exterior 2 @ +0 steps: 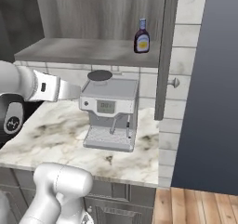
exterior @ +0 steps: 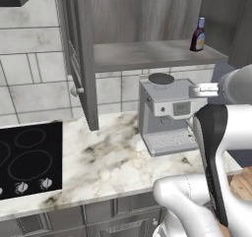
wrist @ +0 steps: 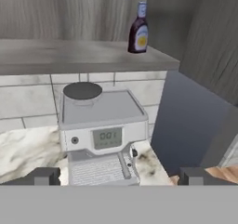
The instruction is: Take 2 condiments from the cabinet and move them on the counter near the stove.Make sure the condiments are lined up with each other, next to each other.
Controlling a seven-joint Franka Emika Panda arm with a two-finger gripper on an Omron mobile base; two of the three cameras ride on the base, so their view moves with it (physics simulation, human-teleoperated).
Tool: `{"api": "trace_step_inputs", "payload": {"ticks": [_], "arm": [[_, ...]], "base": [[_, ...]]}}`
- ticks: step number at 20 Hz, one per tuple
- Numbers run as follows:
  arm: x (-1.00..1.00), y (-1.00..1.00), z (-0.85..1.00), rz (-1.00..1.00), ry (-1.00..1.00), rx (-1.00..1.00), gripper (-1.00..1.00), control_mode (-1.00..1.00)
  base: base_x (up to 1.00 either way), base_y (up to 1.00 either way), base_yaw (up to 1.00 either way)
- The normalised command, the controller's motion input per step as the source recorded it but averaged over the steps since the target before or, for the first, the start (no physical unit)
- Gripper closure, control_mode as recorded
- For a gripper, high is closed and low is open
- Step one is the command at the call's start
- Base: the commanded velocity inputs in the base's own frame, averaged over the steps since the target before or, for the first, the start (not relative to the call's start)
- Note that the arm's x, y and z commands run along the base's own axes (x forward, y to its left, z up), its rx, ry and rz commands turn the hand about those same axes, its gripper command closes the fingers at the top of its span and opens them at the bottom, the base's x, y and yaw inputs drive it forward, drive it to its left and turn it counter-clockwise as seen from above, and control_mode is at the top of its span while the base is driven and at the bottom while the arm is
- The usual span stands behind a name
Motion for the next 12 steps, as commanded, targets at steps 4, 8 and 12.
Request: {"api": "trace_step_inputs", "payload": {"ticks": [4,8,12], "arm": [[0.54,-0.32,0.12,0.00,0.00,-0.03,-1.00,-1.00],[0.52,-0.15,0.20,0.00,0.00,-0.03,-1.00,-1.00],[0.52,-0.19,0.24,-0.03,0.00,-0.02,-1.00,-1.00]], "base": [[0.00,0.00,0.00],[0.00,0.00,0.00],[0.00,0.00,0.00]]}}
